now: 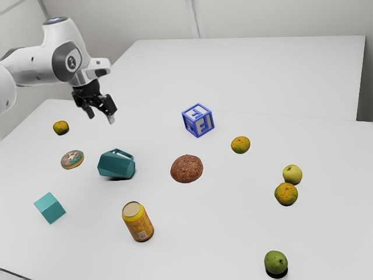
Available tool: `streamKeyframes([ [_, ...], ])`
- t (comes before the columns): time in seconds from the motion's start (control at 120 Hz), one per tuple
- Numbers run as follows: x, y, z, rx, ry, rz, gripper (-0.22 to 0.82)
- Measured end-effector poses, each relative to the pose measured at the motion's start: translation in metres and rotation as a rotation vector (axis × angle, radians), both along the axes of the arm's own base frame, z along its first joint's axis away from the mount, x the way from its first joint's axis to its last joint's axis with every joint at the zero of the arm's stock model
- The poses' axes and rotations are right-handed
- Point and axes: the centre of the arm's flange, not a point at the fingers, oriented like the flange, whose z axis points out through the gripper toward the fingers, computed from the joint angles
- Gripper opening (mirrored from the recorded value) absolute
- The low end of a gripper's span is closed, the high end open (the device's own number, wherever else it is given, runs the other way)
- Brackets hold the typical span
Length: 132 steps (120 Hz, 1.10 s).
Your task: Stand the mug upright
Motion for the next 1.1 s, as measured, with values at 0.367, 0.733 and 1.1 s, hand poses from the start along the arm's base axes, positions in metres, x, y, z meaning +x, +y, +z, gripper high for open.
streamKeyframes([
  [0.367,-0.027,0.082,-0.067,-0.236,0.063,0.114,0.6],
  [0.733,-0.027,0.108,-0.147,-0.551,0.145,0.075,0.6],
  [1.1,-0.014,0.105,-0.181,-0.762,0.121,0.026,0.6],
])
